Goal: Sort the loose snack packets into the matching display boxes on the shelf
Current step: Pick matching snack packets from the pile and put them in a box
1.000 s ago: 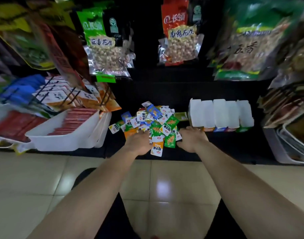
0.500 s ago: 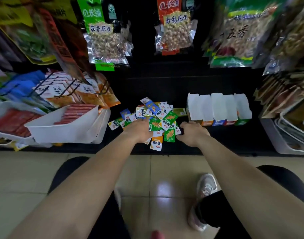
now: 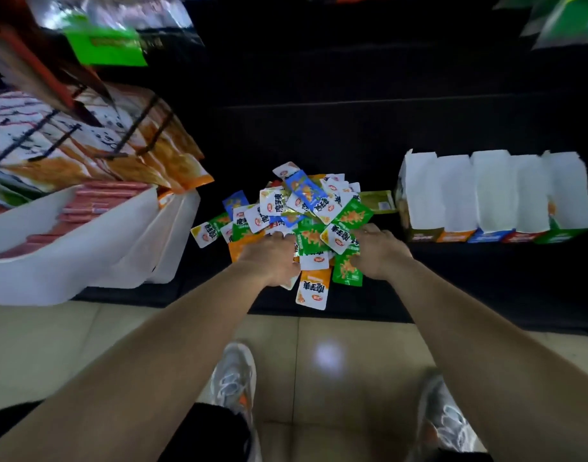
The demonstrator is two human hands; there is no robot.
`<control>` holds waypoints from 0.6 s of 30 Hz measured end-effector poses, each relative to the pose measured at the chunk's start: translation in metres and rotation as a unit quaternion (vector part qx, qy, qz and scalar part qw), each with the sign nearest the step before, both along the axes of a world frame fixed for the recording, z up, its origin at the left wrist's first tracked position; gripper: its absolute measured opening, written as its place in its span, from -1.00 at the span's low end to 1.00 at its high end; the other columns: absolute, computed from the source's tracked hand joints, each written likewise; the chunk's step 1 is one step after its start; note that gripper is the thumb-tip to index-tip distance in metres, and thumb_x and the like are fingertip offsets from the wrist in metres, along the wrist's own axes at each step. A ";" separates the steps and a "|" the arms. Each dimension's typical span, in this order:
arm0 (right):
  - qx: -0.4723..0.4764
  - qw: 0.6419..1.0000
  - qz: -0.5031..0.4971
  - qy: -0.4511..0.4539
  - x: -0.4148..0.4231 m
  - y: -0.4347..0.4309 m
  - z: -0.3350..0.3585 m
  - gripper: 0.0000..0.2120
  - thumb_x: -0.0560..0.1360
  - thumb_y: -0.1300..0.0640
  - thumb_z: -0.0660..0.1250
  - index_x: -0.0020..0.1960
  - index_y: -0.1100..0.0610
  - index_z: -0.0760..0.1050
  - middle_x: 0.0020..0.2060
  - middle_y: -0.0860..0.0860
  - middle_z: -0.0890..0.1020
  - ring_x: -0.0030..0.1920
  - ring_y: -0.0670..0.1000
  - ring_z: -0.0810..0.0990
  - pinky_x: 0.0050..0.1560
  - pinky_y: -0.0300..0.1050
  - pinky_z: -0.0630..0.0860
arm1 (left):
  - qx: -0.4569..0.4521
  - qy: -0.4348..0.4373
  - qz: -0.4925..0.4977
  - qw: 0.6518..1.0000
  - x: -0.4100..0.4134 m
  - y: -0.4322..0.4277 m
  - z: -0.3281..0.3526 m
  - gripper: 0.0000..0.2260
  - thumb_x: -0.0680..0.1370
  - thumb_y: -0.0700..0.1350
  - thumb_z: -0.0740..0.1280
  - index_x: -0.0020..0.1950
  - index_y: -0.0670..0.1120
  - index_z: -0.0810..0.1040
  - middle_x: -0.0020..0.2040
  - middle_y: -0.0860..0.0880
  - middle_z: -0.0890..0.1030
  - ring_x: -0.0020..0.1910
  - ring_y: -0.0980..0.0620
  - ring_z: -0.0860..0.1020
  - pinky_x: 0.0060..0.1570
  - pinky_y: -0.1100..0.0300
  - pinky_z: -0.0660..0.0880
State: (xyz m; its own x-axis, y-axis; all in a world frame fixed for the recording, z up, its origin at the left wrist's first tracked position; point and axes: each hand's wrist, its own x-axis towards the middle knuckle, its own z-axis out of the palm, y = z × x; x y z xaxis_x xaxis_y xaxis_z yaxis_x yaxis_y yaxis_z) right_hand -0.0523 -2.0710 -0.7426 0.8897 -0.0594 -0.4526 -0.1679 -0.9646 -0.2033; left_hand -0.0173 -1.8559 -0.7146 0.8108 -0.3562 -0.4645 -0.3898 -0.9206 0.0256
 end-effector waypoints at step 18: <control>-0.095 0.993 0.057 -0.049 0.031 -0.019 -0.104 -0.11 0.48 -0.05 0.46 0.59 -0.03 -0.03 0.51 0.03 0.20 0.35 0.18 0.41 0.07 0.11 0.58 | -0.091 -0.067 0.001 0.994 0.047 -0.002 -0.113 -0.45 0.61 0.02 0.31 0.56 -0.06 0.24 0.51 -0.04 0.29 0.46 -0.10 0.29 0.28 -0.01 0.45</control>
State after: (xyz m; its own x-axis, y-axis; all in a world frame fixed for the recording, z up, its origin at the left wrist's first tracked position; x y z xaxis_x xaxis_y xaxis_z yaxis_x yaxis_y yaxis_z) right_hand -0.0212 -2.0900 -0.8469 0.9351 -0.0312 -0.3531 -0.0428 -0.9988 -0.0252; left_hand 0.0292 -1.8579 -0.8278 0.8614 -0.4234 -0.2804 -0.4000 -0.9059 0.1392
